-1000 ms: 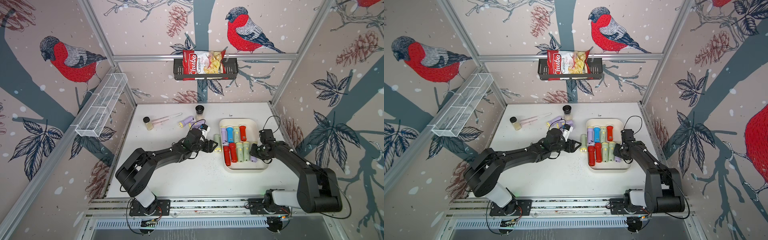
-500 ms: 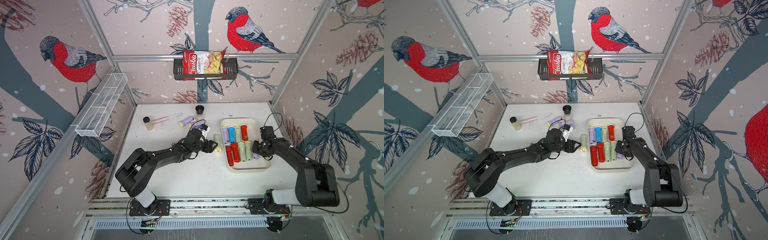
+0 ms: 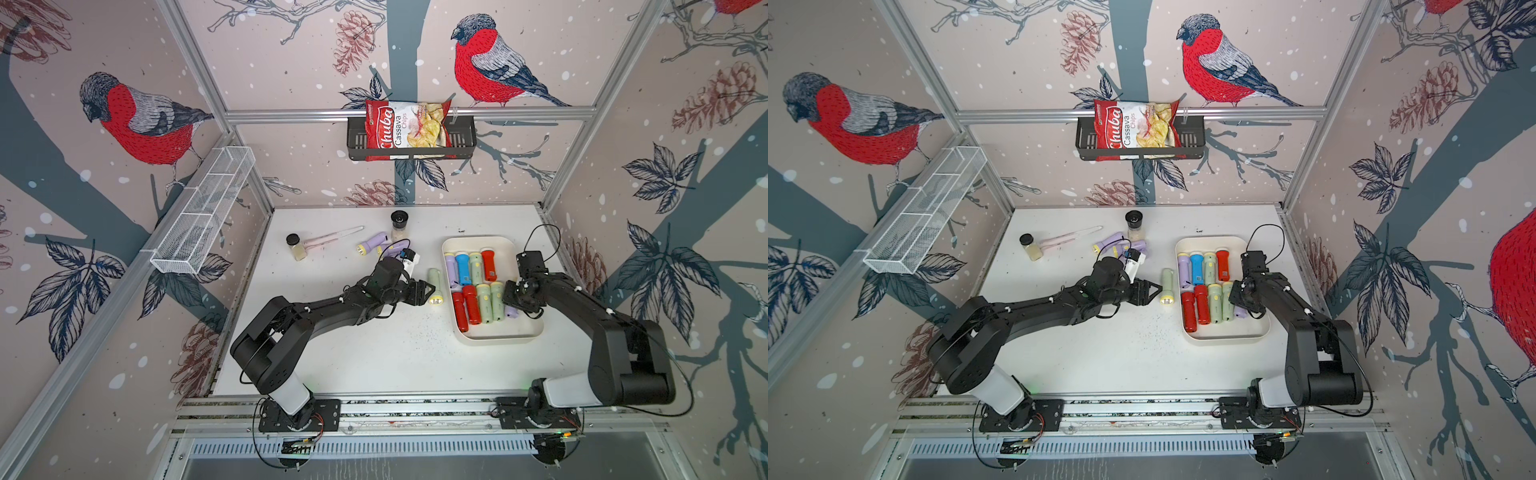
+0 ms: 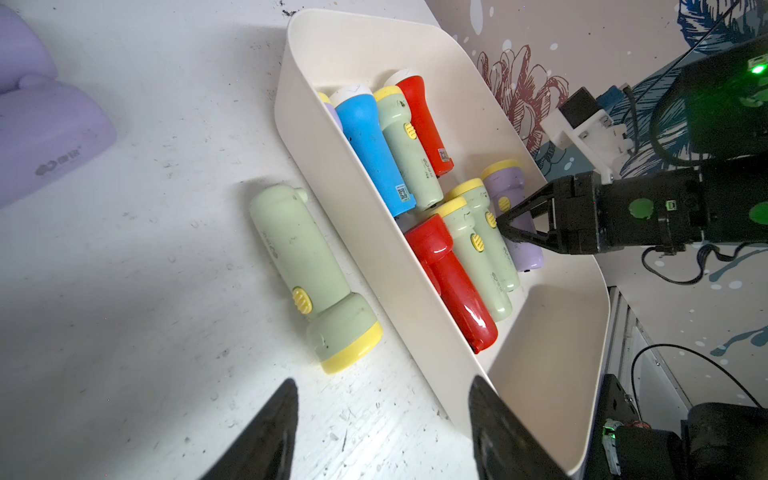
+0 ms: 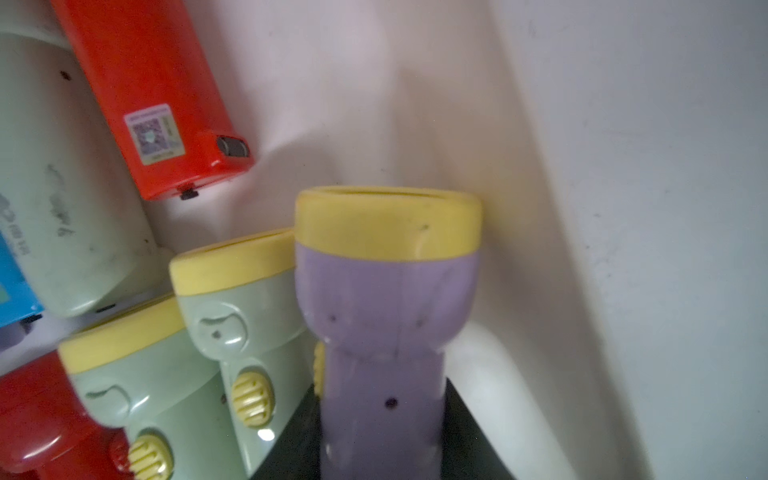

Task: Put the flashlights into the storage boxes
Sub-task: Place the flashlight at the storage box.

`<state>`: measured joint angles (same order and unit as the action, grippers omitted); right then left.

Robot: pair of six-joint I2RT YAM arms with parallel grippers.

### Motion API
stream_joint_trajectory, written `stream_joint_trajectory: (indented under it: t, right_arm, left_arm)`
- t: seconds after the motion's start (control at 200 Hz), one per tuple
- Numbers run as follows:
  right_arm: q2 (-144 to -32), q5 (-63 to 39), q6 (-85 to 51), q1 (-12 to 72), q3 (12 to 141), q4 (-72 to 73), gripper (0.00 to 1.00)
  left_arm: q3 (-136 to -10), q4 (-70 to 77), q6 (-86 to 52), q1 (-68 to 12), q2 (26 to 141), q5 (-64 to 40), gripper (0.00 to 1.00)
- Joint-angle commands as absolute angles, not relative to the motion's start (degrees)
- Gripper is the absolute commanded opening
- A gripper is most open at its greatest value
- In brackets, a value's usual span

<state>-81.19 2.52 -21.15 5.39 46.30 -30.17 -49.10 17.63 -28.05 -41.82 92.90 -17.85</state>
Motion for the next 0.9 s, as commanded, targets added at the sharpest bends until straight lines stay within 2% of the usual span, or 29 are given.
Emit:
stream_joint_trajectory:
  t: [0.0, 0.2, 0.43, 0.665, 0.891]
  right_arm:
    - [-79.89, 4.08, -22.10, 6.01, 47.47, -31.96, 0.49]
    - [-77.19, 5.22, -22.65, 7.32, 50.19, -35.17, 0.58]
    - [-74.10, 3.34, -21.99, 14.45, 53.17, -33.22, 0.59]
    - [-74.70, 0.66, -21.55, 22.96, 54.23, -26.98, 0.59]
    - [-76.35, 0.81, -20.41, 27.48, 55.63, -24.61, 0.59]
  left_arm:
    - [-49.35, 18.75, -27.25, -41.71, 92.76, -17.82, 0.64]
    - [-49.04, 18.47, -27.29, -41.48, 91.61, -17.68, 0.64]
    - [-48.57, 17.77, -27.57, -40.66, 89.75, -16.88, 0.65]
    - [-46.61, 18.79, -29.70, -38.69, 88.36, -17.50, 0.64]
    - [-45.88, 18.46, -29.81, -37.48, 88.13, -17.60, 0.64]
